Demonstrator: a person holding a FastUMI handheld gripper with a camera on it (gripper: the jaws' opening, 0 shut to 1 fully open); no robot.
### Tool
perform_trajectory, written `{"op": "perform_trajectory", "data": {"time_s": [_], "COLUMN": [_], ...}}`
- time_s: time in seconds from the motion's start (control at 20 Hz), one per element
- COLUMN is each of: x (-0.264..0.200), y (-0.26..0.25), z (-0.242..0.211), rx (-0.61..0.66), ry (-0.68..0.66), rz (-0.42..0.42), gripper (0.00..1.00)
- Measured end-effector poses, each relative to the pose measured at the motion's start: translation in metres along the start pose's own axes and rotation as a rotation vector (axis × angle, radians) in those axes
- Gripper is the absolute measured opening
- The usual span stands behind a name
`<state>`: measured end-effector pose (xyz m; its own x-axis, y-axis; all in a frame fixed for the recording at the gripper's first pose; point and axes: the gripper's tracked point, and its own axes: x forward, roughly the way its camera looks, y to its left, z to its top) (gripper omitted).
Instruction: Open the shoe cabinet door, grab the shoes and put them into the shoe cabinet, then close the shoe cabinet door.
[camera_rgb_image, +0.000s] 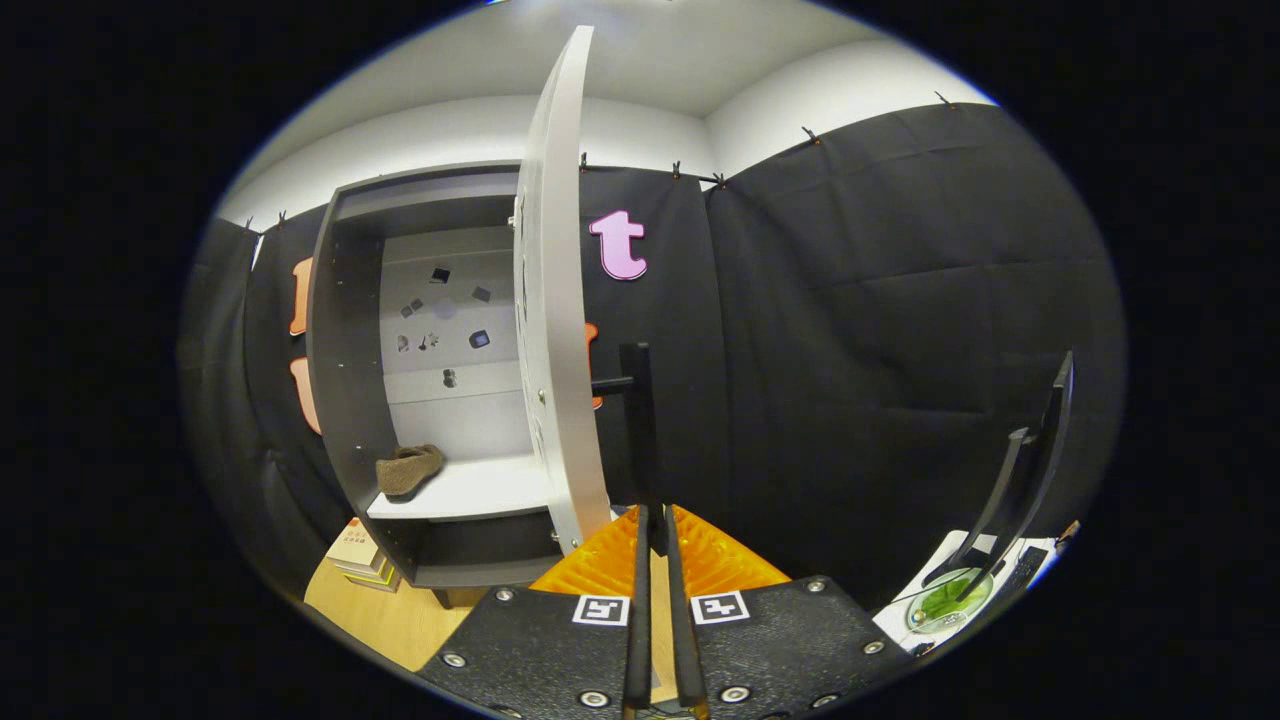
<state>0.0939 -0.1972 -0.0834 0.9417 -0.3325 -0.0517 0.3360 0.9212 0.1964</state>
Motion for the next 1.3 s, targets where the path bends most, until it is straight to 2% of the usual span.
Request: {"op": "perform_trajectory", "data": {"time_s": [0.35, 0.55, 0.8, 1.1, 1.3], "x": [-0.028, -0.054, -0.079, -0.075, -0.062], "y": [0.014, 0.058, 0.126, 0.204, 0.228], "z": [0.004, -0.011, -0.077, -0.177, -0.238], "rx": [0.006, -0.010, -0.045, -0.074, -0.103], "ry": [-0.015, 0.007, 0.135, 0.314, 0.447], "rz": [-0.007, 0.044, 0.151, 0.295, 0.361], "gripper": [0.09, 0.09, 0.09, 0.11, 0.12]}}
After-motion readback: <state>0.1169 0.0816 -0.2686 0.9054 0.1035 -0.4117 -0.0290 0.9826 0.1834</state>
